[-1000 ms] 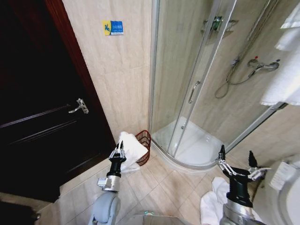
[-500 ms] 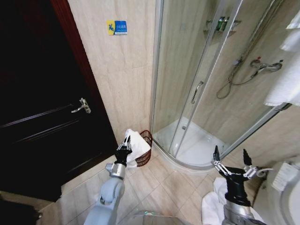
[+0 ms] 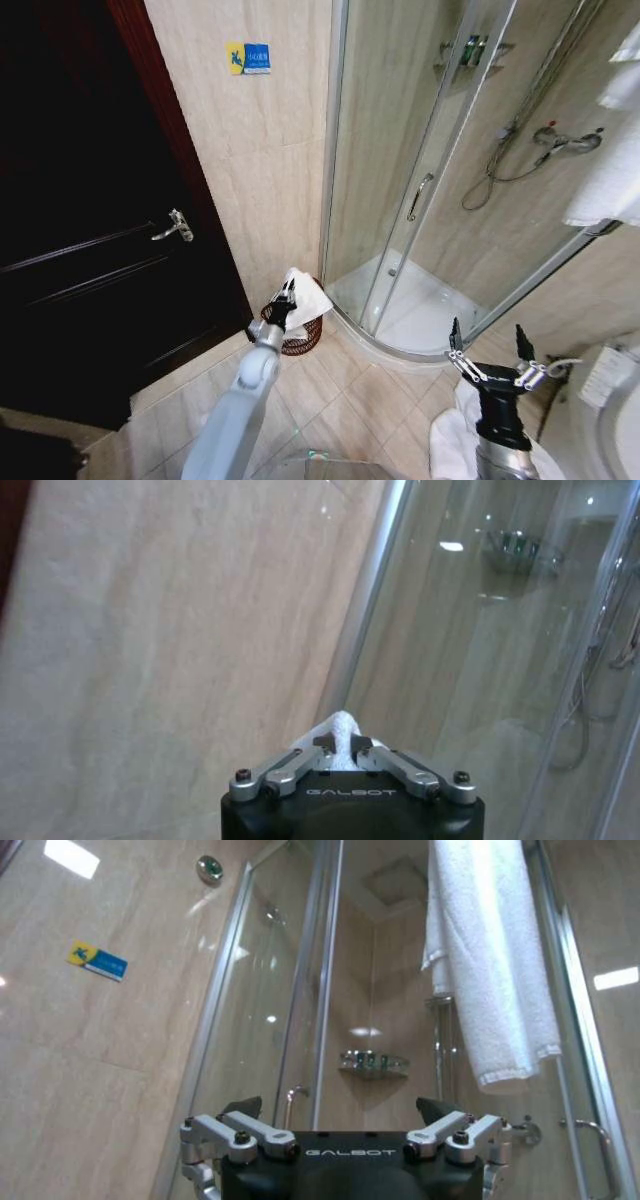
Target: Discard the used towel into the hamper.
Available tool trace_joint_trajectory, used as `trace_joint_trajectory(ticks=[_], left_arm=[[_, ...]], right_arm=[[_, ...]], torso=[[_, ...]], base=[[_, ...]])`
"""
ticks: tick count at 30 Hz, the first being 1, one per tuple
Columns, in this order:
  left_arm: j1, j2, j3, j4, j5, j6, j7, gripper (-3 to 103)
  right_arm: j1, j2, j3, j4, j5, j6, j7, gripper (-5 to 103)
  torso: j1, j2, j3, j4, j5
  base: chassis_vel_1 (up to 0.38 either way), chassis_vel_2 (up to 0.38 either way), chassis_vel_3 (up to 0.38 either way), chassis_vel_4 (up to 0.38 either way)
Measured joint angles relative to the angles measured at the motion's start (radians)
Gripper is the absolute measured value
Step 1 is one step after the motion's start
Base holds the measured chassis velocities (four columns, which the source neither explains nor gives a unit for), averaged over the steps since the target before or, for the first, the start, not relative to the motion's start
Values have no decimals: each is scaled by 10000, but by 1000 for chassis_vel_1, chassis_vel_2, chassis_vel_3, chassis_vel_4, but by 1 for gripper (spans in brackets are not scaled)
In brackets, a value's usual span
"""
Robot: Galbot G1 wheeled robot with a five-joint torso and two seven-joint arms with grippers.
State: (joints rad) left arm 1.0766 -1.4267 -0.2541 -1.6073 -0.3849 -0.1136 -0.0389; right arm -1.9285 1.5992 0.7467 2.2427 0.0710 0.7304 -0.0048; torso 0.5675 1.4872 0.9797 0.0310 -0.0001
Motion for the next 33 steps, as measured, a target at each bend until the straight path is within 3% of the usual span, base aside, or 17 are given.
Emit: trace_joint_trajectory(ticks=[5,9,17,23,29,33], left_arm=[[-685,232,528,630,-513,-36,-93,7],[-1036,934,1457,1002,-1956,-438,-95,7],[-1469,1769,2307,1208,-2705,-819,-453,7],[-1599,2450,2681,1317,-3873,-1157,-912,7],[-1757,3116,3045,1428,-4157,-1210,-1115,7],[-2068,3126,3288,1783,-4188,-1187,-1367,7]], right_arm=[[114,86,-87,2,-158,-11,28,100],[418,88,-172,-119,-720,-185,250,100],[851,108,-298,-443,-912,-120,265,100],[1437,103,-453,-809,-944,26,255,100],[1809,99,-389,-1186,-883,299,228,100],[1861,97,-410,-1311,-961,551,139,100]], torso=[[0,0,0,0,0],[0,0,-1,1,0],[0,0,-1,1,0],[-1,0,-1,1,-2],[-1,0,-1,2,0],[-2,0,-1,1,0]], base=[[0,0,0,0],[0,0,0,0],[0,0,0,0],[0,0,0,0],[0,0,0,0],[0,0,0,0]])
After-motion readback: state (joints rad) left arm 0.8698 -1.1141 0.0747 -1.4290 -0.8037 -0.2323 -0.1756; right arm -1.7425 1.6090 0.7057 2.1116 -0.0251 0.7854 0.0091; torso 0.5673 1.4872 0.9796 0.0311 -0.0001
